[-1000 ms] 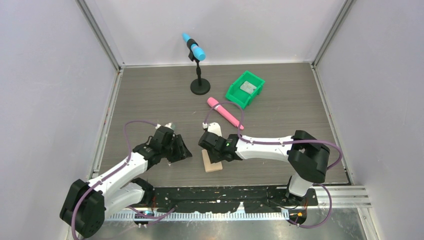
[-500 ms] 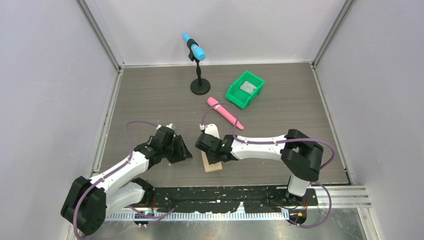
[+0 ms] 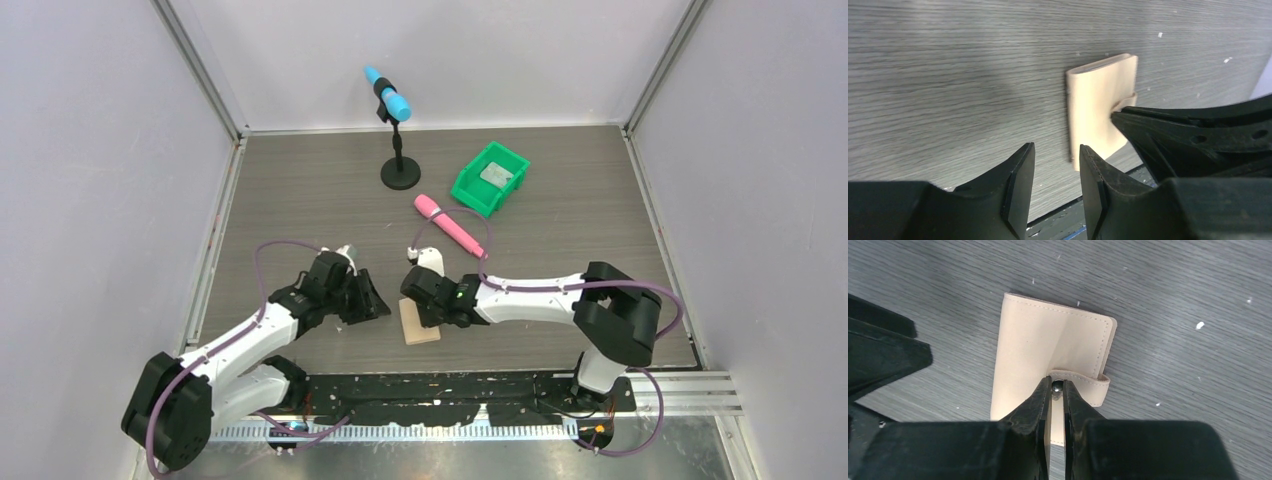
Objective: Take the credit cards out of the card holder
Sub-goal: Open the card holder at the center of the board.
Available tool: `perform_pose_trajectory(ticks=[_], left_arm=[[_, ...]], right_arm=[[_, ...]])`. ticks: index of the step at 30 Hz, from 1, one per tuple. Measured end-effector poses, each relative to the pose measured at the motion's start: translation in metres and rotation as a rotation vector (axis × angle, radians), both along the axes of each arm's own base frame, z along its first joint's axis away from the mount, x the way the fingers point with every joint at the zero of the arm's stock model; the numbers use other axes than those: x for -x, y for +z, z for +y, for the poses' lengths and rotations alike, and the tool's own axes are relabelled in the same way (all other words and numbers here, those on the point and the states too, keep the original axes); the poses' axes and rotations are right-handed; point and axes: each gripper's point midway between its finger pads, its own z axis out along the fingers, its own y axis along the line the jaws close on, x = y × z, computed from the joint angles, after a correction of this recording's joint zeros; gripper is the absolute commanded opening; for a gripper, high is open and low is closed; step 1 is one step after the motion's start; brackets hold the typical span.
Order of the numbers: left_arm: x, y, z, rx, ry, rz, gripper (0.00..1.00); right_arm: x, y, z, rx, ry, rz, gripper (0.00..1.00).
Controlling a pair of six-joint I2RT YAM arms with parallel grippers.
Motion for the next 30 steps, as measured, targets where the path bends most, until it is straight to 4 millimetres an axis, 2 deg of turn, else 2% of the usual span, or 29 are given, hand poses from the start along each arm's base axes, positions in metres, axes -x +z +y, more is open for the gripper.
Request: perform_pose_trajectory(ticks=[6, 12, 16, 24, 30], left_arm=[[-0.001, 0.010, -0.024, 0.085, -0.073, -0.030, 0.35], [0.002, -0.005, -0.045, 0.117, -0.123, 0.025, 0.29], [0.003, -0.021, -0.052, 0.107, -0.133, 0.076, 0.26], [-0.004, -0.025, -0.066, 0.088, -0.148, 0.117, 0.23], [-0.006, -0.026, -0.070, 0.073, -0.153, 0.142, 0.23]], right_arm=[[0.003, 0.002, 0.009, -0.152, 0.001, 0.020, 0.05], [0.006, 0.006, 0.009, -0.269, -0.002, 0.029, 0.05], [0.006, 0.005, 0.006, -0.319, -0.014, 0.036, 0.05], [0.001, 0.005, -0.008, -0.407, -0.053, 0.047, 0.05], [-0.005, 0.016, -0.011, -0.512, -0.071, 0.049, 0.05]])
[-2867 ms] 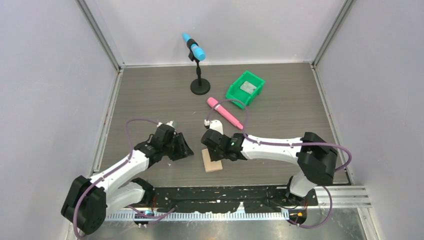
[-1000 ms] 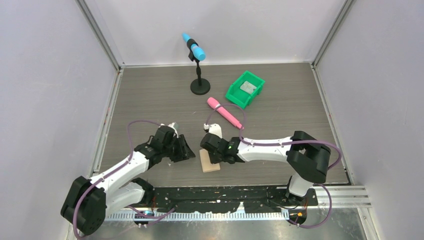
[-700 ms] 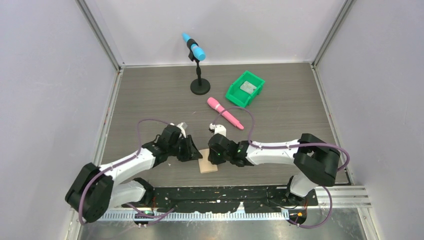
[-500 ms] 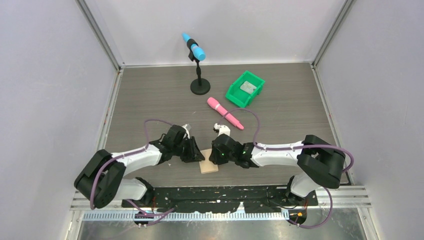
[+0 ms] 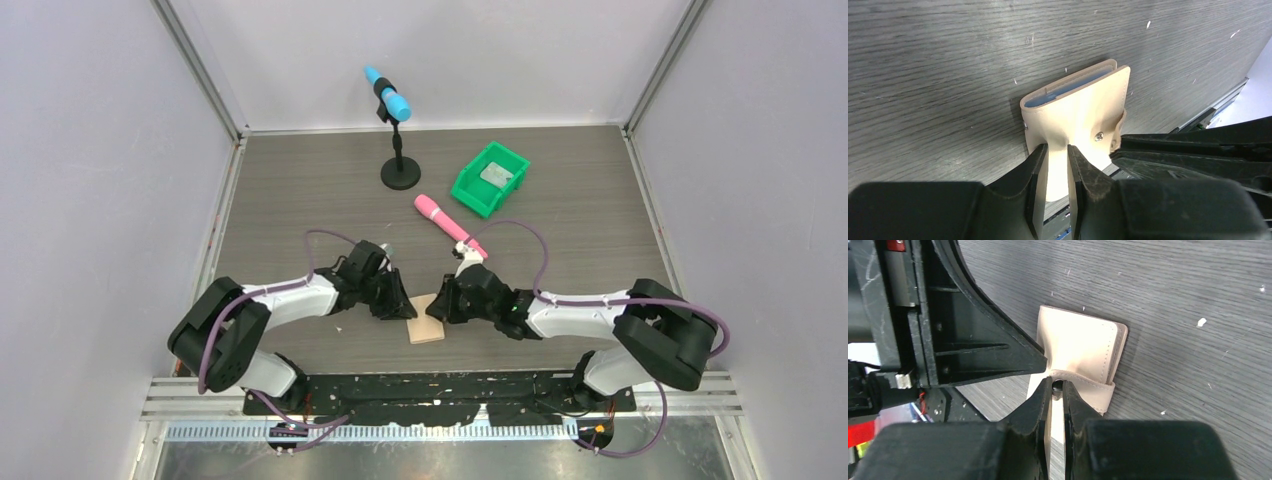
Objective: Take the credit cards out of the card holder
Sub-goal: Open the card holder at the center of the board.
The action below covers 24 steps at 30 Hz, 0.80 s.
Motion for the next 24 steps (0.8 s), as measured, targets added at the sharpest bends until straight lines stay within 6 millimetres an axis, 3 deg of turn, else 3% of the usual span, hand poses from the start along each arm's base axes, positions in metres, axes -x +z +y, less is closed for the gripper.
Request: perform_pose_trajectory(ticks=[7, 15, 24], left_arm=[[0.000, 0.000, 0.000, -0.006, 0.000, 0.008, 0.26], [0.002, 0.008, 0.009, -0.043, 0.019, -0.015, 0.46], [0.001, 0.047, 0.025, -0.038, 0.074, -0.129, 0.60]], right_arm=[[-0.003, 0.021, -0.007, -0.098, -0.006, -0.007, 0.05], [-0.004, 0.058, -0.009, -0.177, -0.004, -0.064, 0.05], [-0.002, 0.067, -0.011, -0.193, -0.005, -0.075, 0.05]])
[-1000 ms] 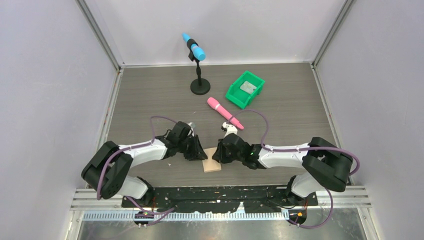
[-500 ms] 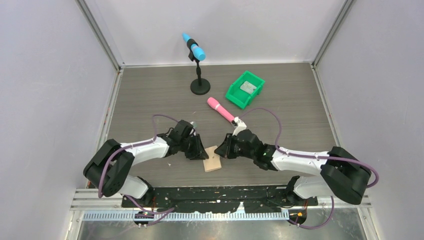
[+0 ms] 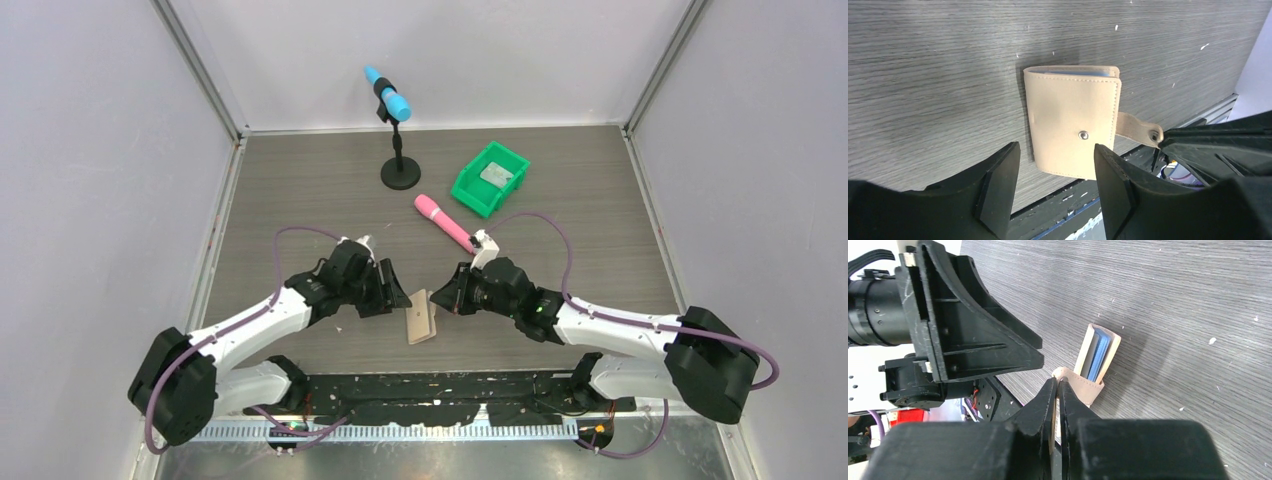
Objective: Take the credit cards out of the card holder
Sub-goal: Open the card holder at the center of the board.
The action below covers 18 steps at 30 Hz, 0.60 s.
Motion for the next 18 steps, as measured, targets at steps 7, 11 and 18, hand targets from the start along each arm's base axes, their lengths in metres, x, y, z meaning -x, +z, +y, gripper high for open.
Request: perform_pose_trajectory(ticks=[7, 11, 18], left_arm=[[0.002, 0.010, -0.001, 0.026, -0.015, -0.019, 0.63], [0.004, 0.011, -0.003, 0.036, -0.030, -0.017, 0.65], [0.006, 0.013, -0.006, 0.051, -0.058, -0.025, 0.72]], right_arm=[[0.001, 0.001, 0.001, -0.003, 0.006, 0.001, 0.05], [0.002, 0.002, 0.002, -0.008, 0.014, 0.003, 0.05], [0.003, 0.011, 0.007, -0.033, 0.032, 0.002, 0.05]])
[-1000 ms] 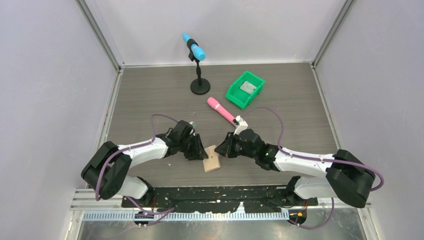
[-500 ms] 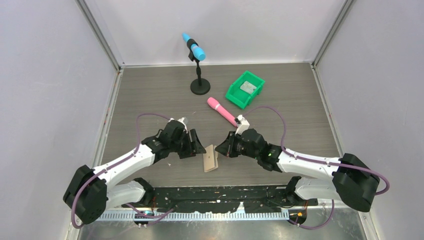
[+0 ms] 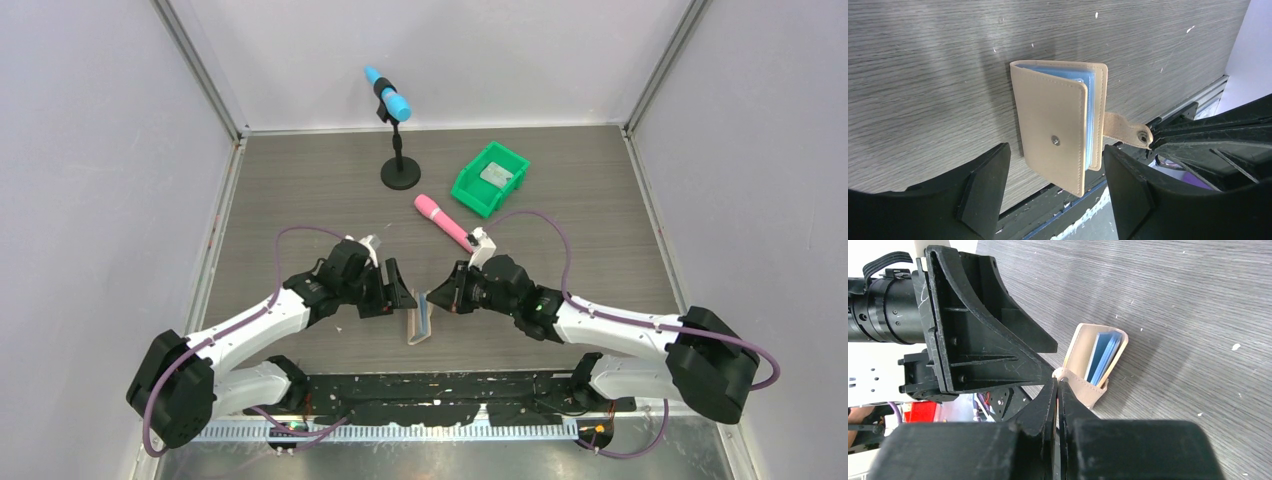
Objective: Take the credit cards out of the card holder
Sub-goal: Open the card holder at the center of the board.
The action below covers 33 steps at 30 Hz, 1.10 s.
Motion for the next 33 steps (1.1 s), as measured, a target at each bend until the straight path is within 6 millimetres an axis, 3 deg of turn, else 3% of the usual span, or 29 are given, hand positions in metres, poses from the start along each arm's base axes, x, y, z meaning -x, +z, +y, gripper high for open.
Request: perform_pose_trajectory(ticks=[8, 14, 19, 21, 23, 25, 29, 33], left_arm=[[0.000, -0.001, 0.000, -0.008, -0.021, -0.014, 0.66], [-0.001, -0.012, 0.004, -0.048, -0.019, -0.001, 0.40], [-0.002, -0.019, 0.013, -0.102, -0.003, -0.007, 0.33], [-0.003, -0.023, 0.018, -0.130, 0.006, -0.007, 0.33], [-0.002, -0.026, 0.022, -0.154, 0.009, -0.009, 0.33], [-0.002, -0.028, 0.025, -0.169, 0.014, -0.009, 0.33], [-0.001, -0.032, 0.029, -0.186, 0.019, -0.003, 0.33], [0.000, -0.035, 0.032, -0.202, 0.023, 0.001, 0.39]], right_arm=[[0.002, -0.001, 0.003, -0.012, 0.008, 0.020, 0.05], [0.001, 0.000, 0.002, -0.012, -0.004, 0.020, 0.05], [-0.001, -0.003, -0.005, 0.007, -0.033, 0.017, 0.06], [-0.004, -0.008, -0.010, 0.026, -0.053, 0.019, 0.14], [-0.007, -0.017, -0.019, 0.061, -0.081, 0.029, 0.30], [-0.010, -0.029, -0.030, 0.108, -0.107, 0.046, 0.39], [-0.012, -0.046, -0.050, 0.228, -0.132, 0.079, 0.46], [-0.013, -0.032, -0.050, 0.261, -0.116, 0.069, 0.44]])
